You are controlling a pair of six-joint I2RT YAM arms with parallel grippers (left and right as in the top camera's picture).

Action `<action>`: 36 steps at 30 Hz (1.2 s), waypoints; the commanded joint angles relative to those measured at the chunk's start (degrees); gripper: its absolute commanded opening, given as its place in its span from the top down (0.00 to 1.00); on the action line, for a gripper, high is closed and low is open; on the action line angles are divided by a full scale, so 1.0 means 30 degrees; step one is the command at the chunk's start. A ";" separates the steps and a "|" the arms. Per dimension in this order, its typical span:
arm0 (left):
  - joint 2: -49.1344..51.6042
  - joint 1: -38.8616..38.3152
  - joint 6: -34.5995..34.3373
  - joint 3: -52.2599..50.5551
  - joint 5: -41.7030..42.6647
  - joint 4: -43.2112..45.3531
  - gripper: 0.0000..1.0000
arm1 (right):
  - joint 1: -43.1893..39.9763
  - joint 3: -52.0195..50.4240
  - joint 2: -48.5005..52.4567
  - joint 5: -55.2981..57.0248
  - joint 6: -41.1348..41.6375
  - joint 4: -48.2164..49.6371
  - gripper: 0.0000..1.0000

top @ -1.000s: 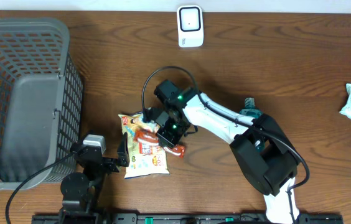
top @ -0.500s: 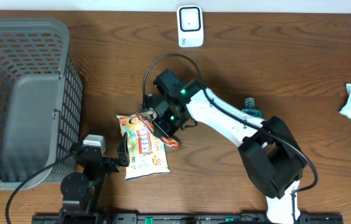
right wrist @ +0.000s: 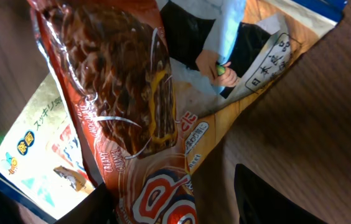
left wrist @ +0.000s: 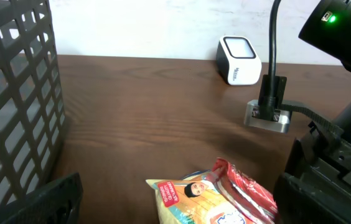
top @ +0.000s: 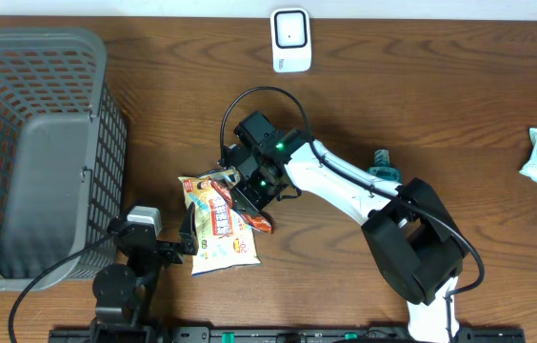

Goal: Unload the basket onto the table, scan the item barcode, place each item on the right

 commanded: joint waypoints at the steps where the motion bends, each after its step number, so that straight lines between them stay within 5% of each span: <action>1: -0.0102 0.0066 0.0248 -0.0313 0.0240 -0.0444 0.02 | -0.0204 0.0699 0.0029 0.0350 0.0087 -0.0262 0.49; 12: -0.0102 0.0066 0.0248 -0.0313 0.0240 -0.0444 0.02 | -0.0270 0.2331 0.0029 -0.1523 -0.0554 -0.1333 0.49; 36: -0.0102 0.0066 0.0248 -0.0313 0.0240 -0.0452 0.02 | -0.0503 0.0321 0.0342 -0.1778 -0.1188 -0.0678 0.47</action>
